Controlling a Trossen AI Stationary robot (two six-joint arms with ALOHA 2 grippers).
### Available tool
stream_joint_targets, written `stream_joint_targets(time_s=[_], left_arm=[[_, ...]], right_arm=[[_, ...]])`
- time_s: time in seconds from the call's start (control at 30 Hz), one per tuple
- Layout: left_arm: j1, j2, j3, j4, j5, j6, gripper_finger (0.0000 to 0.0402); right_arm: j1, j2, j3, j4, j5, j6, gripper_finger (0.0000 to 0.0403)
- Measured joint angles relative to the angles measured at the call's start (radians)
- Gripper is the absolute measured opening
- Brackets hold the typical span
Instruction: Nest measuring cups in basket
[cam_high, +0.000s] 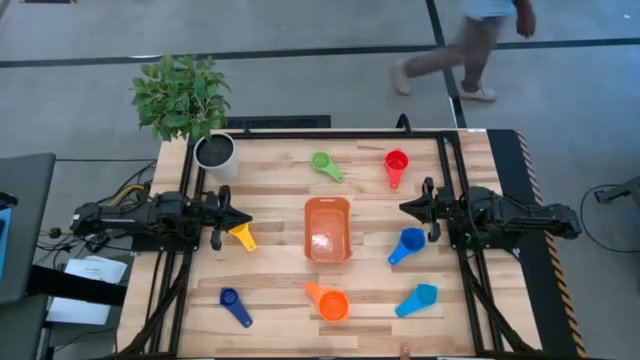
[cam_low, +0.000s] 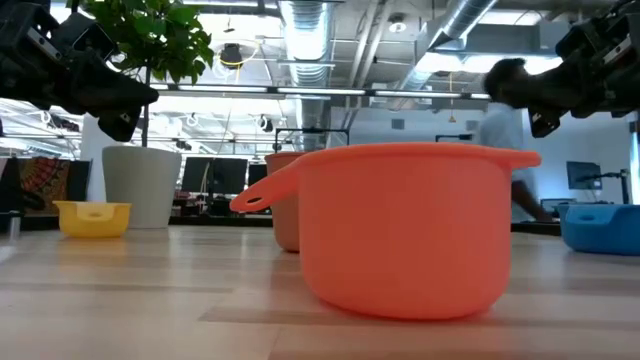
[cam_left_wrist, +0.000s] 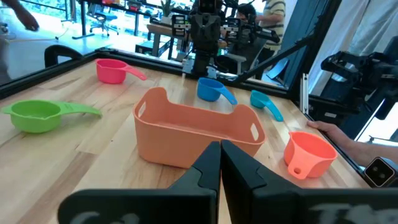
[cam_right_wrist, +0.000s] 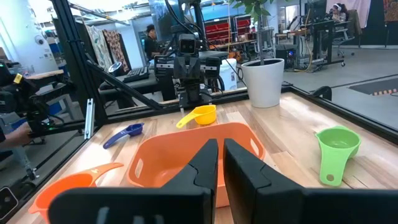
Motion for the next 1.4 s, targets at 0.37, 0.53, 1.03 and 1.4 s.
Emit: stream_joint_targets(time_s=[0.37, 0.53, 1.03, 1.4], left_arm=[[0.000, 0.000, 0.000, 0.000, 0.000, 0.000, 0.0000], [0.000, 0.000, 0.000, 0.000, 0.000, 0.000, 0.0000], [0.000, 0.000, 0.000, 0.010, -0.045, 0.065, 0.0000], [0.000, 0.000, 0.000, 0.069, -0.175, 0.057, 0.0000]], right_arm=[[0.000, 0.000, 0.000, 0.000, 0.000, 0.000, 0.0052], [0.000, 0.000, 0.000, 0.000, 0.000, 0.000, 0.0052], [0.002, 0.000, 0.009, -0.042, -0.014, 0.093, 0.0052], [0.009, 0.001, 0.021, -0.051, -0.038, 0.505, 0.0052]])
